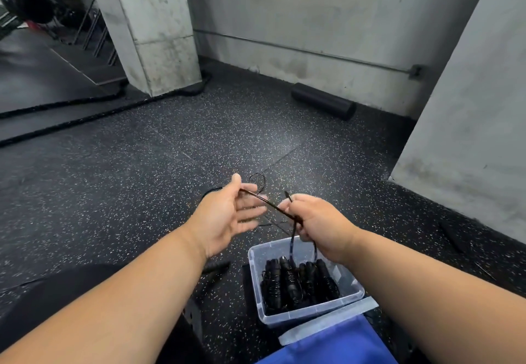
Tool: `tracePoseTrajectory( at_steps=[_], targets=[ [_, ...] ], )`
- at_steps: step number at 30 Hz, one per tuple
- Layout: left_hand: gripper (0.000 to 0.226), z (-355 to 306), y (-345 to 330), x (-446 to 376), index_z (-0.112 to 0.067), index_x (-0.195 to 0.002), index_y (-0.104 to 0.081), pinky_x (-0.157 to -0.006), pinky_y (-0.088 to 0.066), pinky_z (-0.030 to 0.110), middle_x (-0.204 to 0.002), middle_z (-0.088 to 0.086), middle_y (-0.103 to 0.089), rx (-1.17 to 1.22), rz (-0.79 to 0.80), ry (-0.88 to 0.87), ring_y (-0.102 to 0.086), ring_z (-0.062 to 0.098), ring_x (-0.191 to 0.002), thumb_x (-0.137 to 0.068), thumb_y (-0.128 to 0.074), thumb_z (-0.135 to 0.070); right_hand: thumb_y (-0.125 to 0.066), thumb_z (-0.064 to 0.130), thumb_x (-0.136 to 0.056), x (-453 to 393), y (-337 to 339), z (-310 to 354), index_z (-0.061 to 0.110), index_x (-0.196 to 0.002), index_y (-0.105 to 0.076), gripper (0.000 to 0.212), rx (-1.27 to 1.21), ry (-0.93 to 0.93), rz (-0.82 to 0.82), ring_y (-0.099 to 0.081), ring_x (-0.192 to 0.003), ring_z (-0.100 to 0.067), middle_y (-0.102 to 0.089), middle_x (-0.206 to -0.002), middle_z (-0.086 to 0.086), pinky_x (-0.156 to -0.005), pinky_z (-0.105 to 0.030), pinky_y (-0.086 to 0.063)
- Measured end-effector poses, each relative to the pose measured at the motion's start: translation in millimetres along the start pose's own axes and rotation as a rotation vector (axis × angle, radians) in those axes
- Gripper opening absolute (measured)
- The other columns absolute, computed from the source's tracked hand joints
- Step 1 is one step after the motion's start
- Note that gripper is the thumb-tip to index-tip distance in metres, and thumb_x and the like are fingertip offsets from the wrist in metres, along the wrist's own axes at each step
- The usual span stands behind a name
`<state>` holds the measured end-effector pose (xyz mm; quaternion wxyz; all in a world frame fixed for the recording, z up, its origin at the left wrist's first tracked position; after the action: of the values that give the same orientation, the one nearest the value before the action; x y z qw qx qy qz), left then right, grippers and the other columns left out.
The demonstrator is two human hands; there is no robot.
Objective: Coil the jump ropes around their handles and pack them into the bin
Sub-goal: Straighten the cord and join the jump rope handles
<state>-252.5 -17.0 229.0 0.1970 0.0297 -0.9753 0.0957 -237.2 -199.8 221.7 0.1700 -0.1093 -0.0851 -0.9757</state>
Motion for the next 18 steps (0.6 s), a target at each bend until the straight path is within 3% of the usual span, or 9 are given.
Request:
tracePoseTrajectory(
  at_steps=[3,5,7,9,11,12,15,18],
  targets=[
    [0.063,23,9,-7,-0.012,-0.120,-0.066,-0.072,-0.053,0.035,-0.103,0.008,-0.080,-0.222,0.010,0.230,-0.070,0.025,-0.092,-0.104,-0.042,-0.068,-0.048,0.008,-0.096,12,0,34,0.018,-0.088,-0.068,0.024,0.245,0.263,0.011,-0.041,-0.062,-0.012,-0.051,-0.065,0.007,-0.060,-0.034,-0.034],
    [0.070,39,1,-6,-0.011,-0.123,-0.061,-0.089,-0.054,0.043,-0.111,0.014,-0.079,-0.133,0.127,0.391,-0.071,0.033,-0.105,-0.101,-0.037,-0.073,-0.046,0.008,-0.094,24,-11,50,0.021,-0.086,-0.067,0.025,0.319,0.386,0.093,-0.044,-0.064,-0.022,-0.054,-0.067,0.001,-0.062,-0.038,-0.039],
    [0.072,45,-10,-5,-0.008,-0.123,-0.060,-0.106,-0.049,0.051,-0.108,0.017,-0.078,0.016,0.202,0.438,-0.070,0.036,-0.111,-0.101,-0.037,-0.072,-0.046,0.010,-0.089,36,-22,59,0.022,-0.084,-0.066,0.024,0.393,0.464,0.172,-0.054,-0.071,-0.030,-0.062,-0.073,-0.006,-0.069,-0.044,-0.048],
    [0.061,41,-15,-8,-0.003,-0.124,-0.059,-0.098,-0.057,0.052,-0.098,0.019,-0.076,0.262,0.193,0.412,-0.074,0.034,-0.096,-0.105,-0.046,-0.059,-0.047,0.006,-0.089,48,-31,66,0.022,-0.083,-0.066,0.025,0.486,0.564,0.226,-0.060,-0.080,-0.022,-0.064,-0.081,-0.002,-0.078,-0.042,-0.052],
    [0.041,29,-5,-16,-0.001,-0.128,-0.054,-0.079,-0.063,0.050,-0.097,0.020,-0.073,0.491,0.098,0.332,-0.075,0.033,-0.085,-0.107,-0.055,-0.036,-0.047,0.002,-0.089,55,-32,70,0.017,-0.083,-0.066,0.025,0.551,0.651,0.239,-0.062,-0.090,-0.017,-0.064,-0.089,0.001,-0.086,-0.037,-0.051],
    [0.028,23,4,-20,-0.001,-0.121,-0.055,-0.076,-0.062,0.047,-0.097,0.018,-0.072,0.554,0.033,0.287,-0.074,0.030,-0.085,-0.106,-0.057,-0.025,-0.046,0.002,-0.089,57,-27,71,0.017,-0.082,-0.066,0.026,0.544,0.665,0.219,-0.063,-0.094,-0.018,-0.065,-0.092,0.001,-0.088,-0.039,-0.051],
    [0.013,3,31,-22,0.001,-0.100,-0.060,-0.079,-0.059,0.042,-0.094,0.016,-0.065,0.643,-0.137,0.161,-0.067,0.023,-0.090,-0.107,-0.051,-0.006,-0.042,0.005,-0.089,51,1,67,0.012,-0.078,-0.065,0.027,0.385,0.564,0.110,-0.066,-0.099,-0.013,-0.070,-0.096,0.002,-0.087,-0.031,-0.053],
    [0.014,-17,51,-21,0.003,-0.102,-0.057,-0.078,-0.059,0.043,-0.095,0.016,-0.061,0.732,-0.233,0.080,-0.065,0.020,-0.084,-0.109,-0.046,-0.001,-0.039,0.004,-0.083,35,33,53,0.000,-0.073,-0.061,0.025,0.119,0.413,-0.019,-0.070,-0.089,-0.009,-0.073,-0.093,-0.012,-0.074,-0.027,-0.050]
  ],
)
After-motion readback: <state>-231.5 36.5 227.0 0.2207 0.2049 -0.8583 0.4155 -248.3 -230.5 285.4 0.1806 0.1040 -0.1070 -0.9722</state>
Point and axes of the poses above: each hand's wrist, its own x-axis away from the middle knuckle, its own y-axis out of the back of the hand, z = x × y, the point moved 6 cm from there along -x, towards the middle knuckle
